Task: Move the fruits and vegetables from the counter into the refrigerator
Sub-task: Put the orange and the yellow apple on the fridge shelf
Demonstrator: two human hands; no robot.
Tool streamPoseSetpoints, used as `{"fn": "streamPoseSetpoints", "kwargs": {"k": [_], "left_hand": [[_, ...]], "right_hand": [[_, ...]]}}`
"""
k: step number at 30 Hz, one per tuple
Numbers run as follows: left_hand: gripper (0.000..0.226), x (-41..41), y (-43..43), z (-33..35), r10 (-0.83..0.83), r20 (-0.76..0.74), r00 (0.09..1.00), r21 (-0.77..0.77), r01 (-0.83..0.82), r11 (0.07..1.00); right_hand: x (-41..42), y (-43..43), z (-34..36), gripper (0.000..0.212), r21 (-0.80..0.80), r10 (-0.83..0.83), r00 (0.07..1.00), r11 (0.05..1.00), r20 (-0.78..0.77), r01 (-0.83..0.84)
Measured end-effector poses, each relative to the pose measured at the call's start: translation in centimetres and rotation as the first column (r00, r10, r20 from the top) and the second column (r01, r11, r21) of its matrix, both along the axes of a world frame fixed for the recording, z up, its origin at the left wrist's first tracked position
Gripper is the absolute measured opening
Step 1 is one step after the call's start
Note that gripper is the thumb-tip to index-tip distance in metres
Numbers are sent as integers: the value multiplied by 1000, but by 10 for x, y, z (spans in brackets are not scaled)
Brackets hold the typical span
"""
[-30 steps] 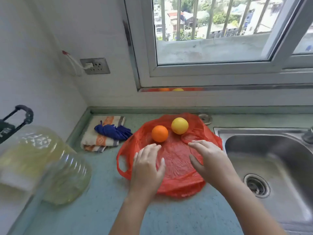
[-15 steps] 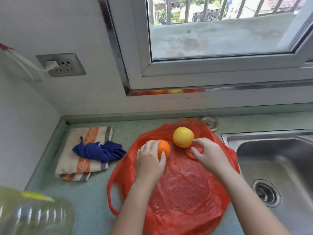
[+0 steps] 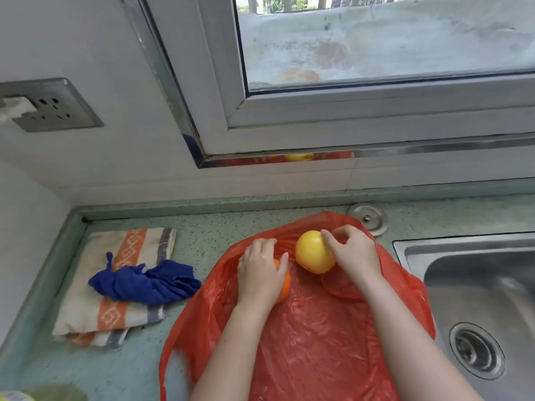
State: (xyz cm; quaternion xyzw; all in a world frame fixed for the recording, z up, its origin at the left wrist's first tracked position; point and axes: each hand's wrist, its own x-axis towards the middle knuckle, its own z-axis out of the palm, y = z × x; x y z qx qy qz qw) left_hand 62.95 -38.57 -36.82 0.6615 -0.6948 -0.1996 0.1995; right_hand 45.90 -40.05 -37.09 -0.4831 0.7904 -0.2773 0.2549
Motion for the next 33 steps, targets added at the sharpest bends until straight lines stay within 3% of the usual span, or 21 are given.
{"fn": "streamPoseSetpoints", "kwargs": {"k": [6,18,27,33], "left_hand": [[43,1,9,-6,-12,-13,1000,46,13,999],[65,29,56,-12,64,-180,982,177,-31,984],[78,40,77,-13,100,-257,961,270,-28,962],[83,44,89,-12,150,-285,947,322,-53,945]], "right_hand": [[5,1,-5,34,-20,56,990,998,131,-54],[18,29,-11,62,-21,281,935,959,217,-284],[23,55,-18,84,-33,445,879,894,173,-446],[27,67,-19,84,-78,414,897,910,156,-407]]}}
